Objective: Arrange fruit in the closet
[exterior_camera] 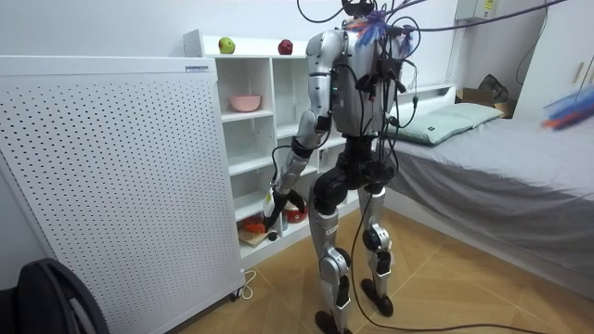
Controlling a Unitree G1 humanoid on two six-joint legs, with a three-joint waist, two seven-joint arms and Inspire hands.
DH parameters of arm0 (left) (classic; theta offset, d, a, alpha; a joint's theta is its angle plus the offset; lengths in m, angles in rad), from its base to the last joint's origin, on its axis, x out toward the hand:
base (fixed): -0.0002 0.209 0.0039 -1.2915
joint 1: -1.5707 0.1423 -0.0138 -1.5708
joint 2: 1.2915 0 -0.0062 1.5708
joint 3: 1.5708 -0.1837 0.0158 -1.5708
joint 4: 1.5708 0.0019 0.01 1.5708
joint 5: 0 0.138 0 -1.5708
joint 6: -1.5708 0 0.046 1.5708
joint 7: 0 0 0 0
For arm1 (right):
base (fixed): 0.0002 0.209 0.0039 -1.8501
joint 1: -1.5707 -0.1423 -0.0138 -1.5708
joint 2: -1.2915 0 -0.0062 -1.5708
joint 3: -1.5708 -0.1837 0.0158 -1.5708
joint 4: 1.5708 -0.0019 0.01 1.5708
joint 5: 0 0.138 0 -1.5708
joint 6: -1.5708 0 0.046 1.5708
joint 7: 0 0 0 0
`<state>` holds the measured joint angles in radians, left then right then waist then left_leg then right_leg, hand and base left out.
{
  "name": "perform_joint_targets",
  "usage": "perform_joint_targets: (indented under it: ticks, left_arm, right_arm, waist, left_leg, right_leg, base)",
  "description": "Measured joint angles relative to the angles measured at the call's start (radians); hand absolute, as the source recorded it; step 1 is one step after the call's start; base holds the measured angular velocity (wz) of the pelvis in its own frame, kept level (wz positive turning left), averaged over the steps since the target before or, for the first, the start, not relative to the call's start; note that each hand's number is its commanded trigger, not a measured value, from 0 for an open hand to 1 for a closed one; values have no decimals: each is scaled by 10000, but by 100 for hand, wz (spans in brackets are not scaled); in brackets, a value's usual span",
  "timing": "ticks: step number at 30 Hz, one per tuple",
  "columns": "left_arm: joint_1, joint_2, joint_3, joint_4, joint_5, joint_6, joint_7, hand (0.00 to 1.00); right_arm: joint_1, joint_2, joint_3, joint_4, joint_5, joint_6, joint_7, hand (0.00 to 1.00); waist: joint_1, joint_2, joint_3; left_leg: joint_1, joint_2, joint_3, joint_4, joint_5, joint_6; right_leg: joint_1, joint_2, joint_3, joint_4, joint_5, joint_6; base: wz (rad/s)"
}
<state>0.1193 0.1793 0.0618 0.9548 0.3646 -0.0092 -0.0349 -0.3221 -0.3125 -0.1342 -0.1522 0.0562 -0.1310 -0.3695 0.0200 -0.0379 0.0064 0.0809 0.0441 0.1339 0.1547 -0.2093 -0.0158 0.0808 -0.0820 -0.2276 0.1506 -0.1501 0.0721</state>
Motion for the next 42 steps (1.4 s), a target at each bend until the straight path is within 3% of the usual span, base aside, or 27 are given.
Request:
perform_joint_targets:
  ticks: [3, 6, 9, 14, 17, 25, 29, 32, 42]
  left_arm:
    - [-177, 14, -81, 1, -17, 213, -89, 0]
    - [-238, 12, -73, -1, -6, 387, -171, 0]
    - [-258, 11, -74, -1, -2, 534, -210, 0]
    - [-418, 9, -71, -21, -2, 544, -319, 0]
    - [-465, 13, -70, -151, -3, 562, -540, 0]
    - [-789, 33, -290, -144, -4, 680, -1008, 0]
    - [-778, 32, -293, -139, -4, 681, -1046, 0]
    - [-785, 32, -290, -139, -5, 682, -1046, 0]
    - [-793, 32, -292, -137, -3, 712, -1127, 0]
  right_arm:
    - [-548, -205, 52, 581, 268, 190, 52, 0]
    - [-690, -205, 50, 862, 254, 584, 193, 0]
    - [-706, -205, 52, 986, 257, 713, 308, 0]
    - [-728, -207, 51, 984, 263, 844, 634, 0]
    - [-1039, -207, 64, 986, 275, 1118, 846, 0]
    - [-1770, -210, 480, 1000, 598, 1128, 1421, 0]
    - [-1790, -403, 485, 896, 626, 1157, 1673, 0]
    - [-1791, -403, 486, 428, 621, 1324, 1793, 0]
    - [-1793, -402, 490, -78, 623, 1333, 2206, 0]
  waist:
    - [115, -27, 18]
    - [153, -34, 15]
    - [167, -33, 15]
    - [172, -33, 14]
    - [159, -28, 16]
    - [167, -53, -1]
    - [167, -71, -7]
    - [151, -75, -11]
    - [157, -147, -55]
  left_leg:
    - [-18, 0, -73, 59, 0, 0]
    - [-67, -14, -162, 93, 1, 0]
    - [-66, -21, -249, 95, 1, 0]
    - [-61, -23, -266, 93, 1, 0]
    - [-65, -24, -265, 93, 1, 0]
    - [-7, -24, -258, 94, 1, 0]
    - [-7, -24, -261, 93, 1, 0]
    - [-36, -24, -251, 94, 1, 0]
    - [-12, -24, -268, 94, 1, 0]
  right_leg:
    - [25, -9, -97, 0, 0, 0]
    - [23, -27, -225, 6, -1, 0]
    - [37, -27, -224, 6, 0, 1]
    - [41, -26, -217, 5, -1, 0]
    - [31, -26, -205, -2, -1, 1]
    - [83, -31, -205, 9, -1, 1]
    - [78, -33, -193, 16, -1, 1]
    - [44, -32, -191, 15, -1, 1]
    - [78, -32, -192, 9, -1, 1]
  base:
    - [8]
    - [8]
    - [5]
    - [0]
    - [0]
    - [0]
    - [0]
    - [0]
    - [0]
